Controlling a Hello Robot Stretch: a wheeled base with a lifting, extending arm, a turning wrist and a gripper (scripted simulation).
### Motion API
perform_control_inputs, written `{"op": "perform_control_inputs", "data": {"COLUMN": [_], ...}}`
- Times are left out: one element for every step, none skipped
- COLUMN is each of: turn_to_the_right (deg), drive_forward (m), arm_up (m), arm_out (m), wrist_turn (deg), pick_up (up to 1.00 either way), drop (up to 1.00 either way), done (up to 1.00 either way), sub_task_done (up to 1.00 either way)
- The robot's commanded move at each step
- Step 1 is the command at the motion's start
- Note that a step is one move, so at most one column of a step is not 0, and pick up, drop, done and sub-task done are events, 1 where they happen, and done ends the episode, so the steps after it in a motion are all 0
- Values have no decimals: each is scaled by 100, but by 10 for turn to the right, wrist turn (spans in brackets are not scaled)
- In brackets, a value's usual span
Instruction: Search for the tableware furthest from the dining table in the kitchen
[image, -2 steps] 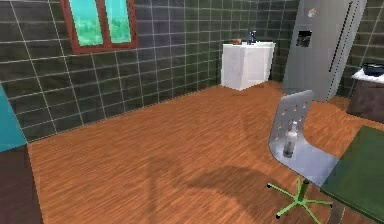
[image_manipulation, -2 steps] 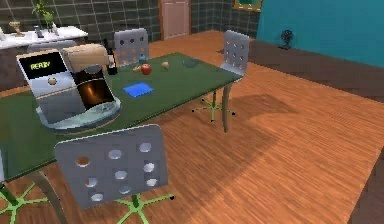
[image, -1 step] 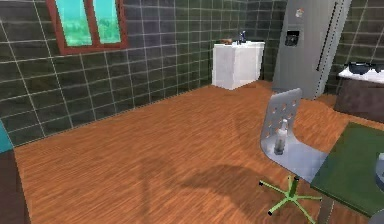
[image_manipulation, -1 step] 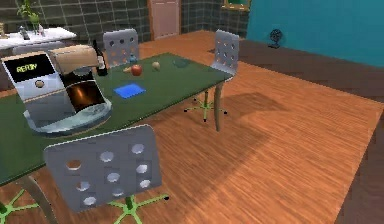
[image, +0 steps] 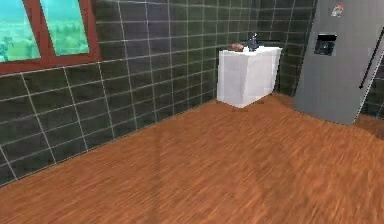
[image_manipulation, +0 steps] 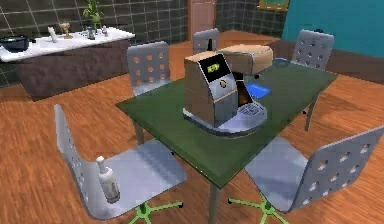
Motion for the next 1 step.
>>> {"op": "perform_control_inputs", "data": {"turn_to_the_right": [0], "drive_forward": [65], "arm_up": [0], "arm_out": [0], "wrist_turn": [0], "pick_up": [0], "drop": [0], "done": [0], "sub_task_done": [0]}}
